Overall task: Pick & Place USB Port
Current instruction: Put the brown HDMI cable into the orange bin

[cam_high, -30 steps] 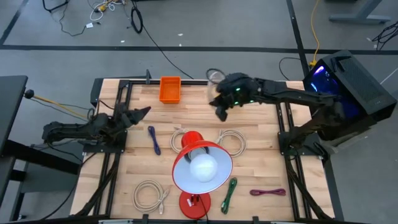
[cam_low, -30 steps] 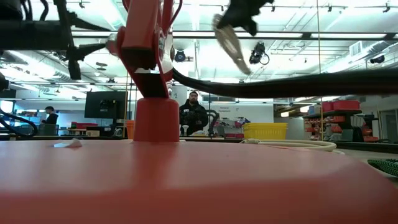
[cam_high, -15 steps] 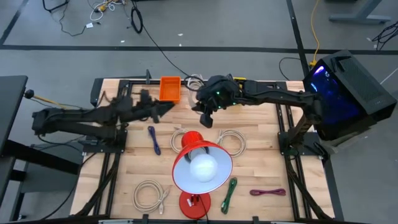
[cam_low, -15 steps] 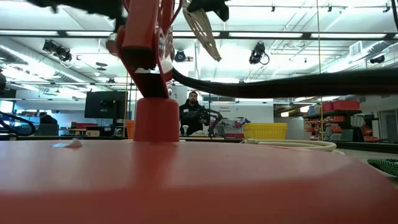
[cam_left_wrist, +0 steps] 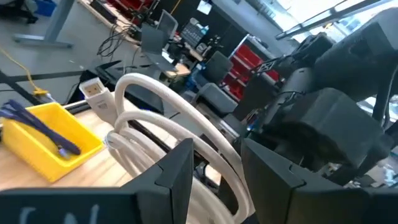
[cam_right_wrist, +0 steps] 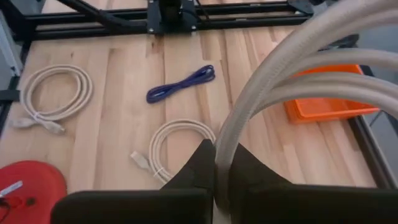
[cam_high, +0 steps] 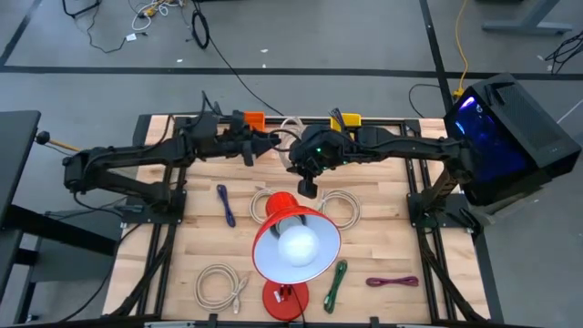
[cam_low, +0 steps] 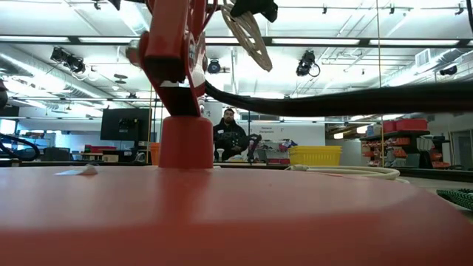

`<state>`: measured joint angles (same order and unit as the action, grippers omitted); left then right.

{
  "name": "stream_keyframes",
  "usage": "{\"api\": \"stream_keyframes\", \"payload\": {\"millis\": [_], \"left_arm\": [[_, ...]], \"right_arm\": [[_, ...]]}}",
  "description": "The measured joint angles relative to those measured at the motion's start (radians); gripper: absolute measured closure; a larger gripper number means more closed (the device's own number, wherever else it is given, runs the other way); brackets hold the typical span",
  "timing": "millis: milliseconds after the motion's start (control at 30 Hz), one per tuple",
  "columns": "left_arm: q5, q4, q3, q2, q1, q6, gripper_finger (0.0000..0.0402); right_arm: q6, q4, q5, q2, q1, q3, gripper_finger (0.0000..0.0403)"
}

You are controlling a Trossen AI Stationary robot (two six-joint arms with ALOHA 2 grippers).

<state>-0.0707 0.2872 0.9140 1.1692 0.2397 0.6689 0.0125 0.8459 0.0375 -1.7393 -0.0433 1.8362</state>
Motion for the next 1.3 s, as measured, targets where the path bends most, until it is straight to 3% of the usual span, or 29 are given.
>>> {"api": "stream_keyframes", "payload": {"millis": [333, 600, 1033, 1133, 1267, 1300], "left_arm": [[-0.050, 0.006, -0.003, 0.026, -0.004, 0.050, 0.0259], [-0.029, 0.014, -0.003, 0.038, -0.004, 0.053, 0.0259], [0.019, 0.018, 0.000, 0.067, -0.001, 0.061, 0.0262], [0.035, 0.015, 0.000, 0.072, -0.001, 0.079, 0.0283], [0.037, 0.013, 0.001, 0.073, -0.002, 0.066, 0.0364], [0.037, 0.014, 0.001, 0.073, -0.002, 0.061, 0.0368]], "right_arm": [[-0.047, 0.031, 0.086, 0.000, -0.023, -0.001, 0.0393], [-0.020, -0.005, 0.038, 0.000, -0.029, 0.000, 0.0393], [-0.017, -0.018, 0.060, -0.004, -0.024, -0.001, 0.0394], [-0.017, -0.017, 0.060, -0.004, -0.021, -0.002, 0.0394], [-0.024, -0.024, 0.060, -0.004, -0.020, -0.002, 0.0394], [-0.025, -0.024, 0.059, -0.004, -0.020, -0.002, 0.0394]]}}
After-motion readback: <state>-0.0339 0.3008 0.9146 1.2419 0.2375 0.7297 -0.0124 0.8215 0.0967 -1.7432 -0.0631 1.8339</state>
